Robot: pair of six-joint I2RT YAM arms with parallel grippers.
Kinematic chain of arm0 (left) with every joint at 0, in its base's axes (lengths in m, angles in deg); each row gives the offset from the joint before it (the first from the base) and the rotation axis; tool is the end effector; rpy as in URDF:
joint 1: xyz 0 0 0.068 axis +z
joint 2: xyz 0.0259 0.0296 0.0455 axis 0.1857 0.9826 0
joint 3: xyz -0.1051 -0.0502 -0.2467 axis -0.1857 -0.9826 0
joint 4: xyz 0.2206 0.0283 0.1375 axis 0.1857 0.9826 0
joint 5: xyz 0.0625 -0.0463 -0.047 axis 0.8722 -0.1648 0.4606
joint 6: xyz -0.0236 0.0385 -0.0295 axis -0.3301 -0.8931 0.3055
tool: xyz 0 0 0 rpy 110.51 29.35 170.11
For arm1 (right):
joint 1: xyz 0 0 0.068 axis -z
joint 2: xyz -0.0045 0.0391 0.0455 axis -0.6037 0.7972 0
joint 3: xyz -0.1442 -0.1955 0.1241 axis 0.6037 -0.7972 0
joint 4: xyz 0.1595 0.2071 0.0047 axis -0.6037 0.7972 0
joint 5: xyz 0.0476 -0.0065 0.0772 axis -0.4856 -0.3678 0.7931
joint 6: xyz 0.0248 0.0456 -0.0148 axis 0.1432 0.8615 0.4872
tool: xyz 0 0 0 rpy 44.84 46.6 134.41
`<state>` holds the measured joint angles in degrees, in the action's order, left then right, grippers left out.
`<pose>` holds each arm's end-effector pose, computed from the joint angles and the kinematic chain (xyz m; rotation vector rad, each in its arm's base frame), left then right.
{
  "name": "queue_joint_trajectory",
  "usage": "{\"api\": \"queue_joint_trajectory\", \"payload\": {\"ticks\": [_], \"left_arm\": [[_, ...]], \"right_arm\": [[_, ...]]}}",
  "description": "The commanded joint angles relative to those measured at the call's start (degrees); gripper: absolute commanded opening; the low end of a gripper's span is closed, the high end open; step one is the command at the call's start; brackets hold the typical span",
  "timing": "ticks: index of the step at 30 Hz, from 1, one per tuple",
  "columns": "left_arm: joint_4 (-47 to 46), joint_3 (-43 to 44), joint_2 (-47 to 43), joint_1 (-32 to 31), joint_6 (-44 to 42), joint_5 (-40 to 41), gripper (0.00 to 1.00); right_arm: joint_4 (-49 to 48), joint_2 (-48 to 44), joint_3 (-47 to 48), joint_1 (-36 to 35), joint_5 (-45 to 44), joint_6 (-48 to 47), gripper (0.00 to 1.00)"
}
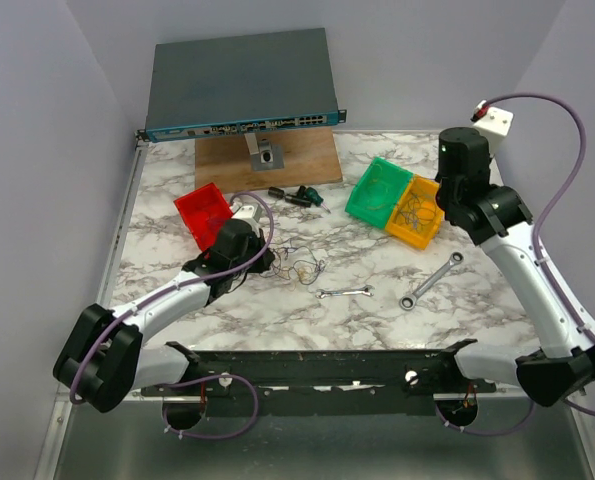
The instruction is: Untangle the cables
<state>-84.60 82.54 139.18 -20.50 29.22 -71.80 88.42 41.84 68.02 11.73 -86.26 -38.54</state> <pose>0.2141 -0.1311 0.1983 0.0184 2.2507 -0.6449 0.2300 0.0793 0.4362 0.4388 1.8058 -0.3161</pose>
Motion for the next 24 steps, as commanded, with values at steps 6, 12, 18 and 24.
{"api": "queue_joint_trajectory", "payload": {"ticks": [6, 12, 18, 24], "left_arm": [[-1.29, -1.01, -2.15, -0.18, -0.94, -0.22, 0.0], [-1.66, -1.36, -2.66, -0.25, -1.03, -0.11, 0.0], [-1.65, -1.1, -2.44, -0.51, -1.03, -0.38, 0.0], [-1.39, -0.83, -2.43, -0.66, -1.1, -0.36, 0.0]], "right_arm": [[-7.26, 8.1, -5.71, 6.35, 8.94, 1.05, 0.01], [-10.59, 11.38, -10.81, 9.77, 8.27, 3.27, 0.01], [-12.46, 14.66, -13.93, 11.77, 8.9, 4.71, 0.01], [-17.47, 21.31, -15.22, 11.94, 17.1, 3.24, 0.01]]}}
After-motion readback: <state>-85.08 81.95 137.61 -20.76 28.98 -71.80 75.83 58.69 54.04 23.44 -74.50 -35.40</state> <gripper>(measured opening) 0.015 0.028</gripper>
